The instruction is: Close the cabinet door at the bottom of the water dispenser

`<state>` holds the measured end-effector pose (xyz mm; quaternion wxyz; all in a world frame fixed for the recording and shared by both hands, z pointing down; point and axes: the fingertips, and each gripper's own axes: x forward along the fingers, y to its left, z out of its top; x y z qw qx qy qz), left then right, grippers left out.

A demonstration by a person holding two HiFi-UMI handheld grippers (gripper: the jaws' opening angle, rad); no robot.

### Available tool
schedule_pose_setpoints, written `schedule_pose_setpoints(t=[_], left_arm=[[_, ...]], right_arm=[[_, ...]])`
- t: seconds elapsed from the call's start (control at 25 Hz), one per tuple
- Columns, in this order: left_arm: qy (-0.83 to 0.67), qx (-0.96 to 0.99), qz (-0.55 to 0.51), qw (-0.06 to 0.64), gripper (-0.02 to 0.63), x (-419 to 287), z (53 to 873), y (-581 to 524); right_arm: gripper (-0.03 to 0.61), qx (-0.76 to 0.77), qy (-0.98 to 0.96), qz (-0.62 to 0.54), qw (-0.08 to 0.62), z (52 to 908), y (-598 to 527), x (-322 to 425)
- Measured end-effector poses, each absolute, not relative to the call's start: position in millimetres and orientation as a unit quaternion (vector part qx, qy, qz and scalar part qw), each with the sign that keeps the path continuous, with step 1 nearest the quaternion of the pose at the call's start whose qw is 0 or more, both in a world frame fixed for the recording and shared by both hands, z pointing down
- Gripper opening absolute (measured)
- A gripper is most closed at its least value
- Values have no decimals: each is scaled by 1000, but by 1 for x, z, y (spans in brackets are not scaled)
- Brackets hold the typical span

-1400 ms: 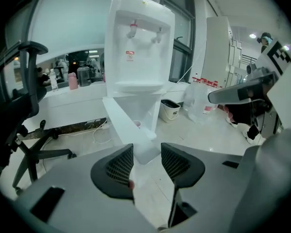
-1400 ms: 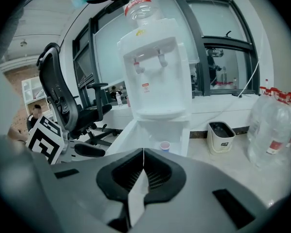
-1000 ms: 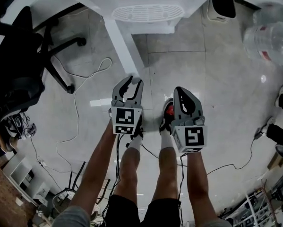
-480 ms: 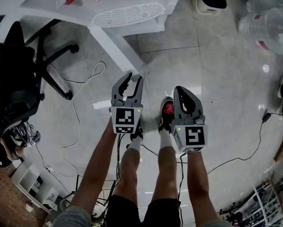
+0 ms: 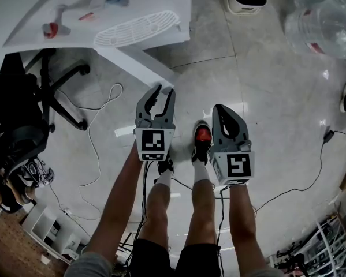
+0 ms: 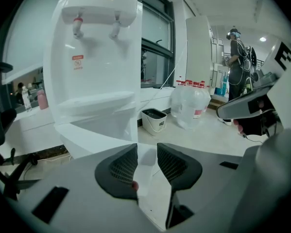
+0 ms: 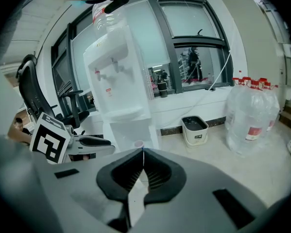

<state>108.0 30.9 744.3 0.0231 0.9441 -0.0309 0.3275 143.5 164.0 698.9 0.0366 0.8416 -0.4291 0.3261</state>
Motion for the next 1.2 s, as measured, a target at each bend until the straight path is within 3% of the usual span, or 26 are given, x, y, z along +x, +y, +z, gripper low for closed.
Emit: schedule_pose_setpoints(t=[1.2], left_arm=[[-25, 950, 310, -26, 146, 218, 745, 31]], right_arm=[[20, 864, -391, 317, 1, 713, 200, 229]])
